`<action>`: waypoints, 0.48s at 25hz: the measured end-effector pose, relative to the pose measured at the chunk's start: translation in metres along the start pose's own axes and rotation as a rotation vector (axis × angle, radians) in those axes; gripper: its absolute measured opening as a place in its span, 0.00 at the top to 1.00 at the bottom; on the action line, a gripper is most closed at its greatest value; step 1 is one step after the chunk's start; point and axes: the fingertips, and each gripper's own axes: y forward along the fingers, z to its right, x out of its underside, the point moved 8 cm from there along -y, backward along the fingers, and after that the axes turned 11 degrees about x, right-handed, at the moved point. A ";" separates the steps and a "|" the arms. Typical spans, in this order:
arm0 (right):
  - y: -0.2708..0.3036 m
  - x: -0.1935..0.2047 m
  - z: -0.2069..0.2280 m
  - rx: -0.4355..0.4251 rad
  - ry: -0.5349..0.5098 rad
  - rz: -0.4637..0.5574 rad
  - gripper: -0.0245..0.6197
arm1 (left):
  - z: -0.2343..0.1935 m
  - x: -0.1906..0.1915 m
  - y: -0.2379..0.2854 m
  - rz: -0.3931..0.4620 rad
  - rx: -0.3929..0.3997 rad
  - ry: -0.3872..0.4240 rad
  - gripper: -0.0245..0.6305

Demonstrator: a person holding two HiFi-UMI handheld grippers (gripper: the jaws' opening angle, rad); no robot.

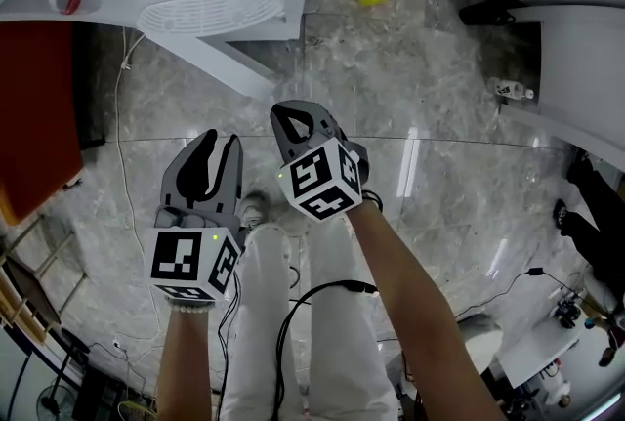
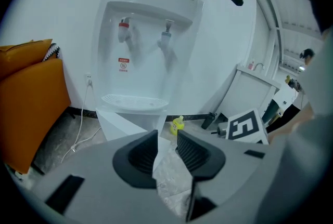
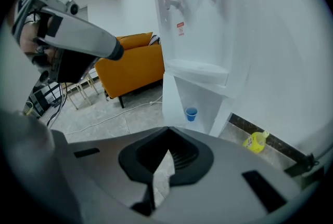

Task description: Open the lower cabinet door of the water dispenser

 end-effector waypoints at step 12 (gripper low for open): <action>-0.057 0.015 0.031 0.058 0.056 0.024 0.96 | -0.008 0.016 0.049 -0.043 -0.069 -0.250 0.64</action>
